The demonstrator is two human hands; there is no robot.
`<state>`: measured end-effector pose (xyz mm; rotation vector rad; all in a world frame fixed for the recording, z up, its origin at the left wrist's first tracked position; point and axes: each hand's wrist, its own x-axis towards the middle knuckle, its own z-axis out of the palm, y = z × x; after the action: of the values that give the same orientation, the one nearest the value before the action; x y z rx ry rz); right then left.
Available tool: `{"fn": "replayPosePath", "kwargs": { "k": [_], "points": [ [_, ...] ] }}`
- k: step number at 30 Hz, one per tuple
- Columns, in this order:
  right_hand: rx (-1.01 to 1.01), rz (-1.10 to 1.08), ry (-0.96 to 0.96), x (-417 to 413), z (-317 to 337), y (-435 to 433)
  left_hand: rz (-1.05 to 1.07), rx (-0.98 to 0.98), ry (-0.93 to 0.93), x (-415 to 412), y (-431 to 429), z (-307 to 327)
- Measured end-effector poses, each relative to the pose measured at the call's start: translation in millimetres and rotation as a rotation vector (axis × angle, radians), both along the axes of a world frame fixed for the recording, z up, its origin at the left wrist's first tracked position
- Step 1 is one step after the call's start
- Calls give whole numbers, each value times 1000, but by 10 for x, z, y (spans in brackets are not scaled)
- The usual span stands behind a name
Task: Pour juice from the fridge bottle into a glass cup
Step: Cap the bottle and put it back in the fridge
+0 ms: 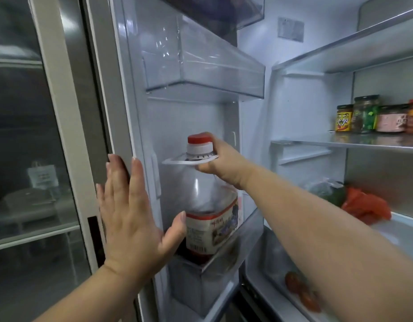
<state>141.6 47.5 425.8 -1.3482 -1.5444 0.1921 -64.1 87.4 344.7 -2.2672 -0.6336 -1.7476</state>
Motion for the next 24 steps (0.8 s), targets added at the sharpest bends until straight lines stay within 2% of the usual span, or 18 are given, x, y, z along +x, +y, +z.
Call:
{"fn": "replayPosePath", "kwargs": {
  "k": [9, 14, 17, 24],
  "points": [
    [161, -244, -24, 66, -351, -300, -23, 21, 6, 143, -288, 4],
    [294, -490, -300, 93, -461, -636, -39, 44, 38, 282, -560, -11],
    [279, -618, -467, 82, -563, -881, -95, 86, 63, 378, -756, -34],
    [317, -1038, -558, 6, -716, -1637, -208, 270, 106, 726, -1062, -133]
  ]
}}
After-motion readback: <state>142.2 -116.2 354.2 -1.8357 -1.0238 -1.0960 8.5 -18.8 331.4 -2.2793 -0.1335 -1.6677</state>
